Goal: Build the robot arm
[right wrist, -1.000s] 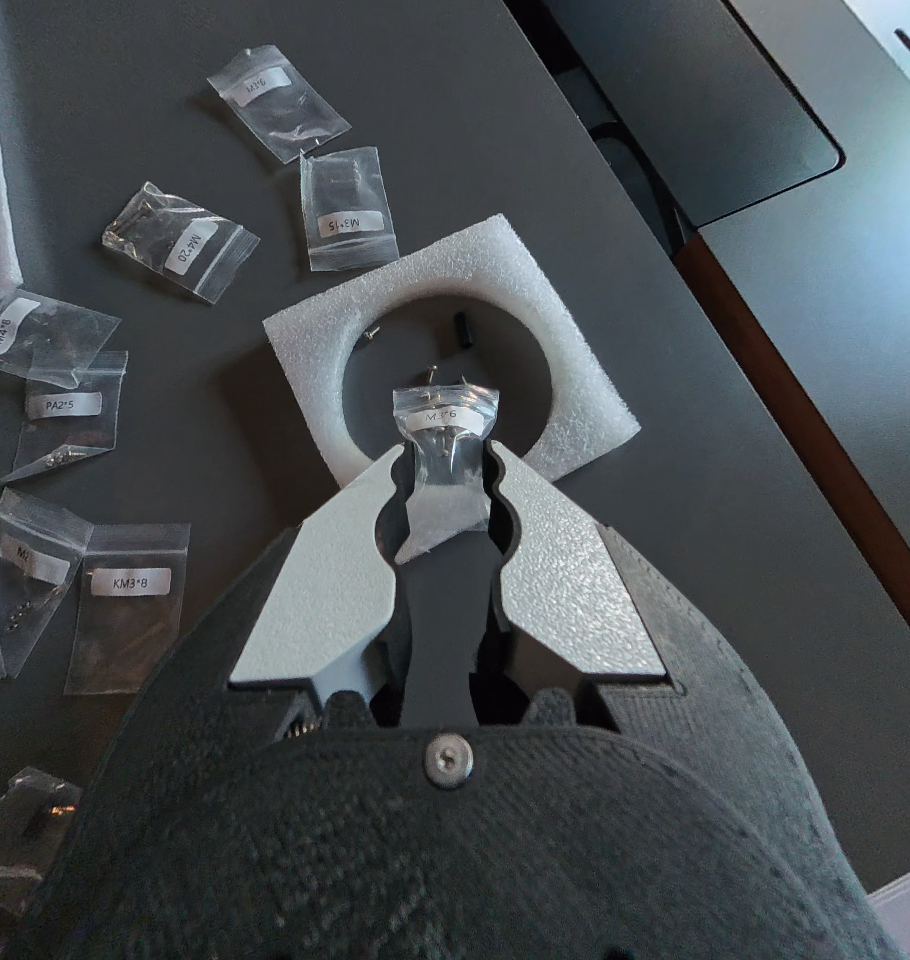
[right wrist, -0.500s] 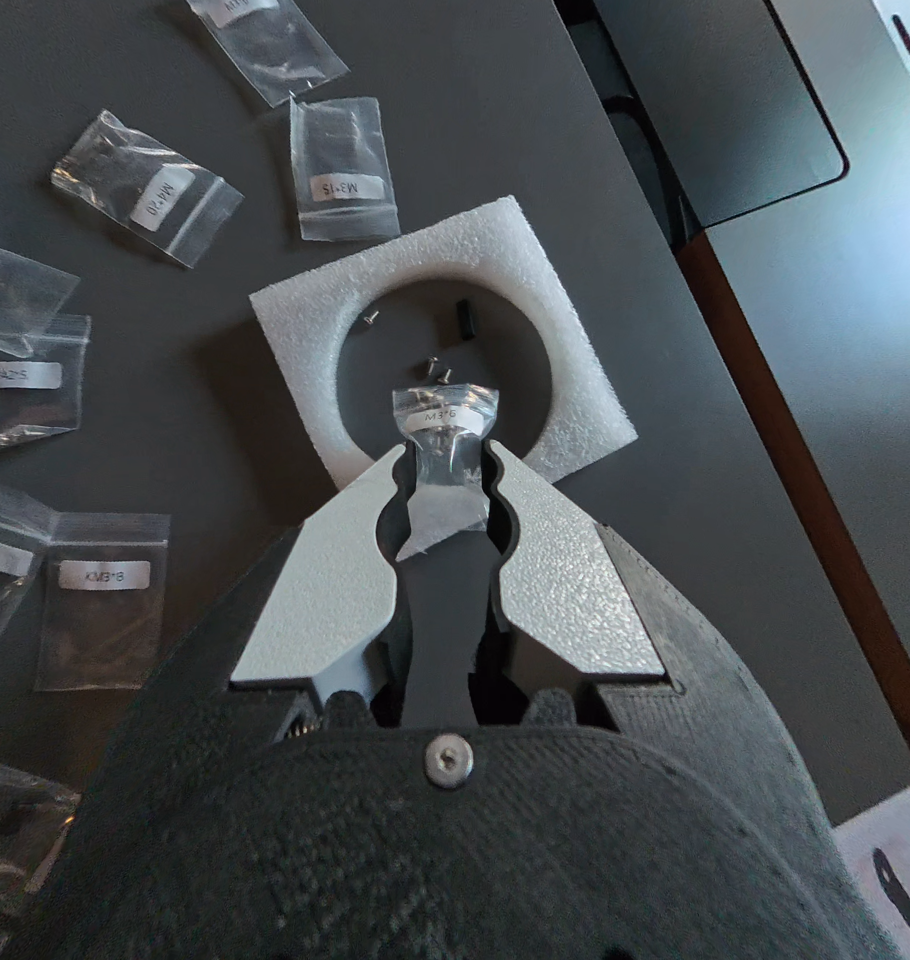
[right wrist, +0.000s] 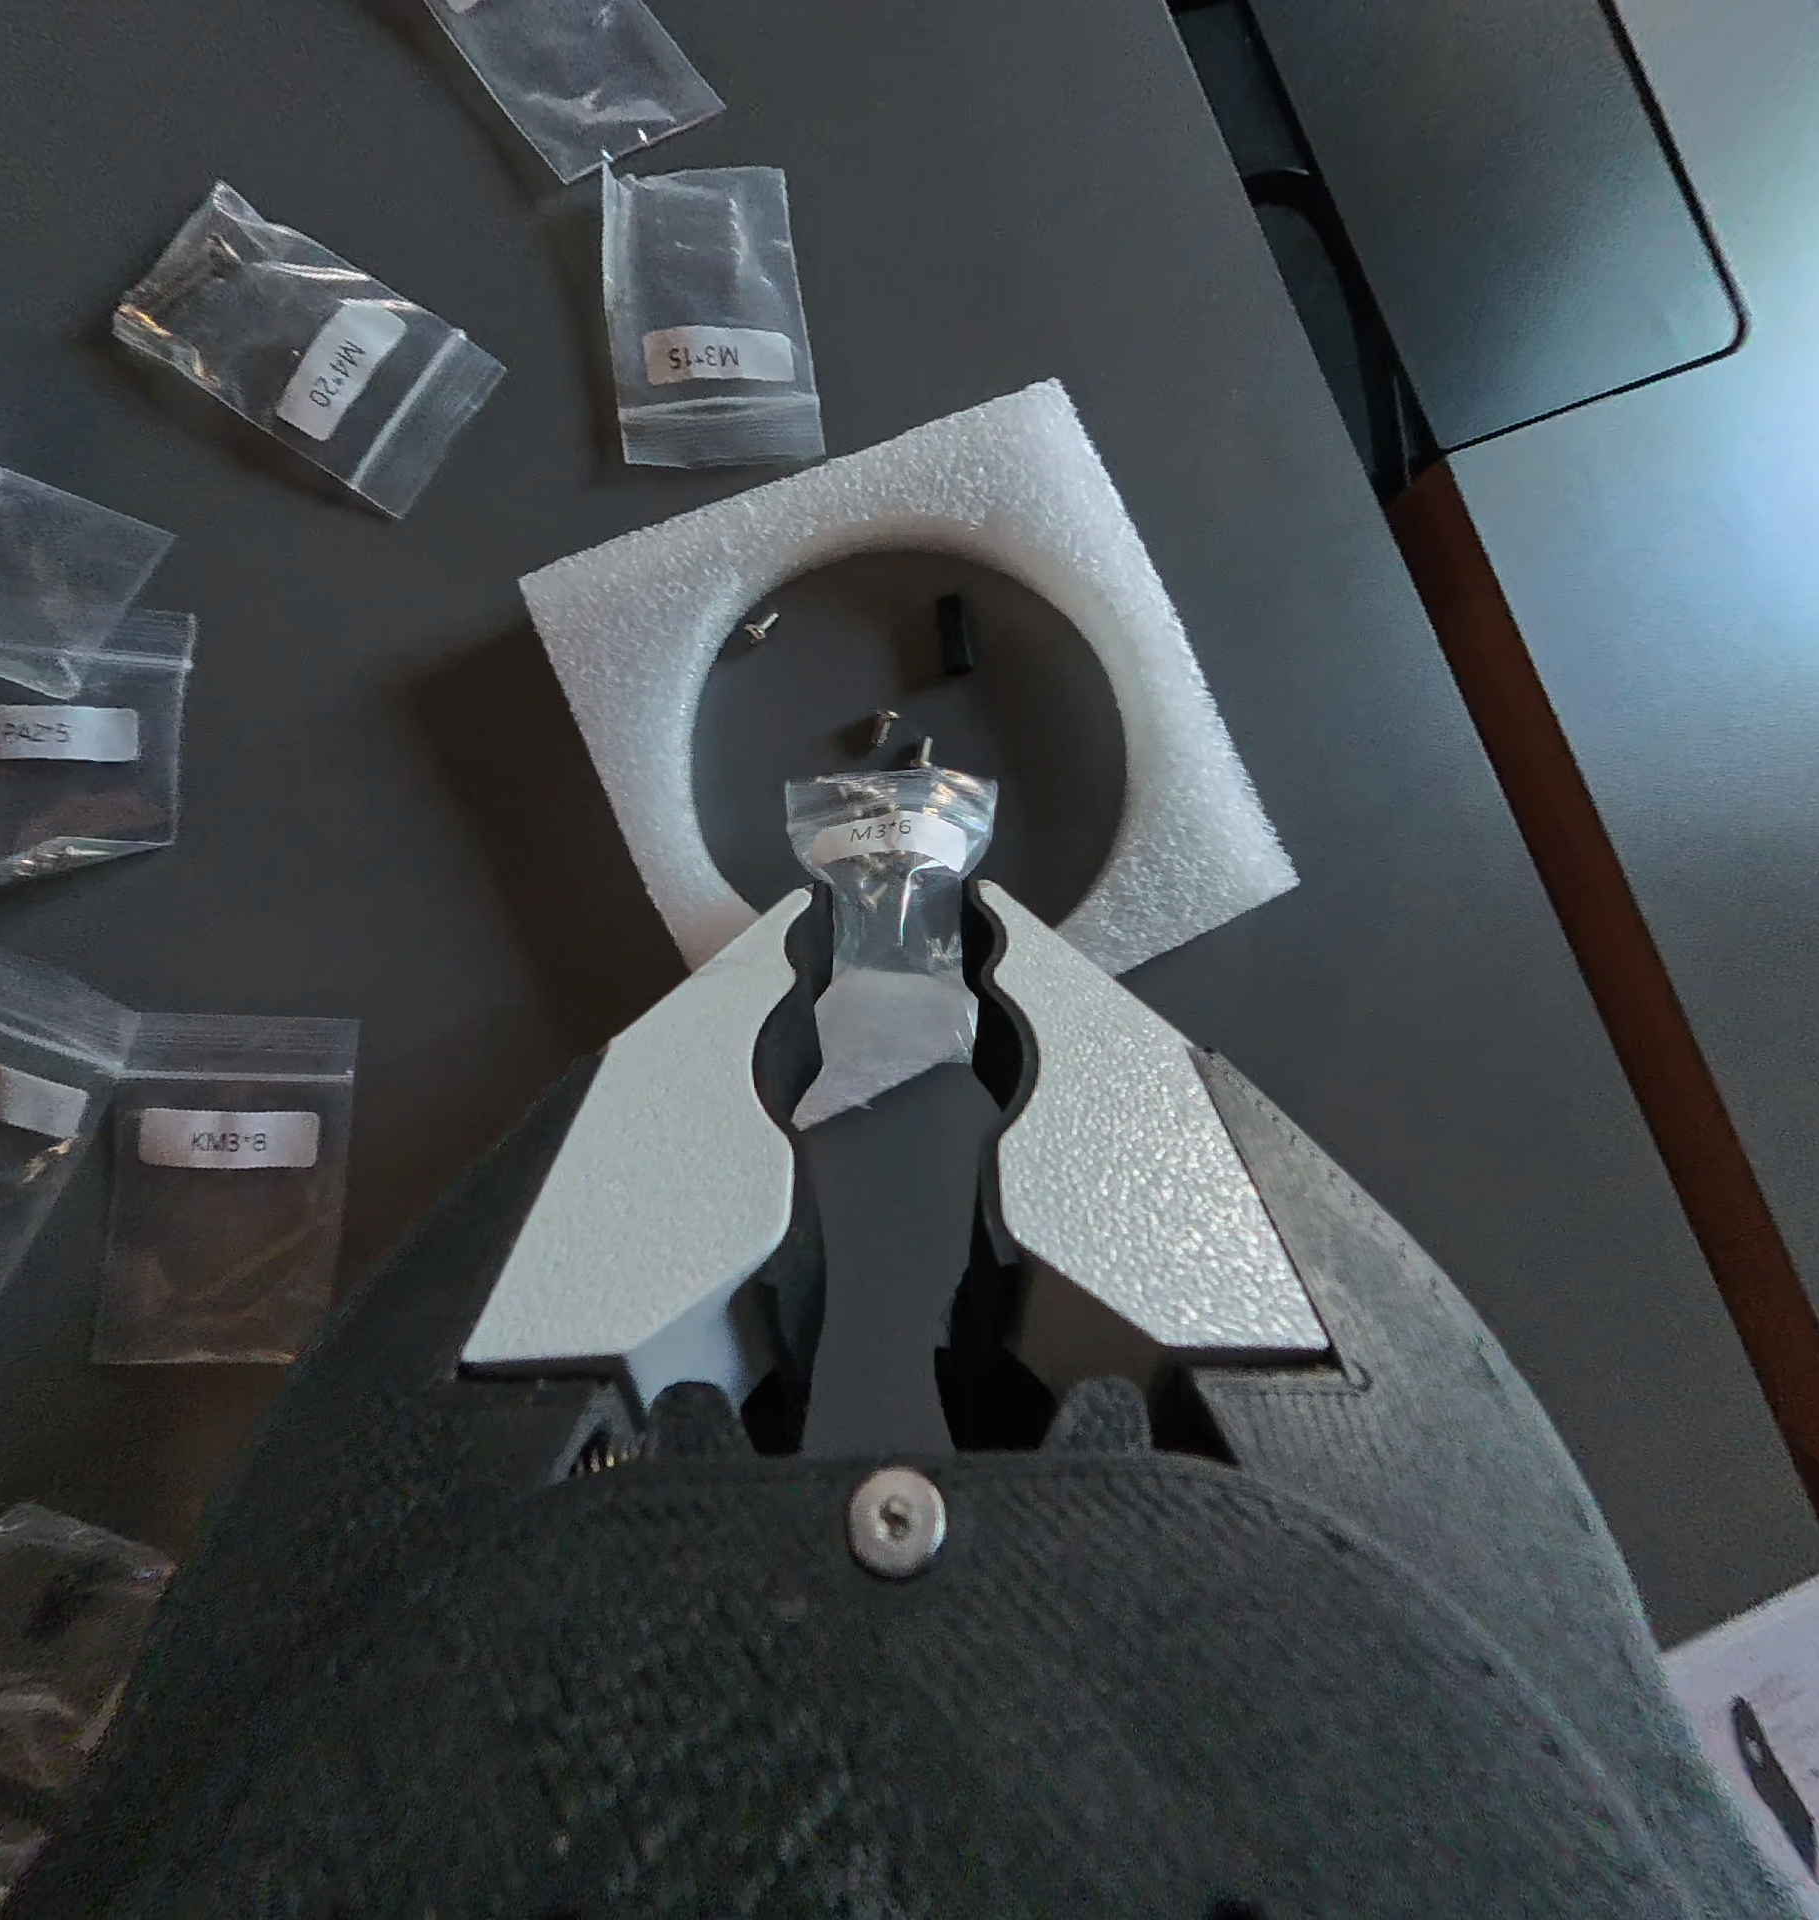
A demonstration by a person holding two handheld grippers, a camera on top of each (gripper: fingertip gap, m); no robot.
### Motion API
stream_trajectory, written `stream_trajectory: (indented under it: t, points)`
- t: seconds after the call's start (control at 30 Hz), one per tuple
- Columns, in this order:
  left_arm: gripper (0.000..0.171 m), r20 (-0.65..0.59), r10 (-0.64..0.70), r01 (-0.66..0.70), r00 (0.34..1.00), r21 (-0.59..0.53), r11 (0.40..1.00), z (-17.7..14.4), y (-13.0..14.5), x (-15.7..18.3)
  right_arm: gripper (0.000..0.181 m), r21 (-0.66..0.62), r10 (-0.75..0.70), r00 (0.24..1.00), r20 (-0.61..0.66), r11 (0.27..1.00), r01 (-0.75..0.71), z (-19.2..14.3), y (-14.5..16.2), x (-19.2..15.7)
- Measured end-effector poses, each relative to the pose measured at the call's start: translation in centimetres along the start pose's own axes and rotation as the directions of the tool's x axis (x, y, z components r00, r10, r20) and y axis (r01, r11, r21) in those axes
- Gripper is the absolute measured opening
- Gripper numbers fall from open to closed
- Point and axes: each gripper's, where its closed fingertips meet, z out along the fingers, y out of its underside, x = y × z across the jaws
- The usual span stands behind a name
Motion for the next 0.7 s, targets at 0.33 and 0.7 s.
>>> stream_trajectory:
  t: [0.33, 0.7]
  points:
    - [0.030, -0.007, -0.003, 0.003, 1.000, 0.004, 1.000, 0.03, -0.03, 0.04, 0.024, -0.009, -0.010, 1.000, 0.000, 1.000, 0.010, -0.09, -0.27, -0.08]
    - [0.030, -0.009, 0.000, 0.000, 1.000, 0.008, 1.000, -0.09, 0.00, 0.10, 0.023, -0.038, -0.028, 1.000, -0.002, 0.999, 0.028, -0.18, -0.13, -0.26]
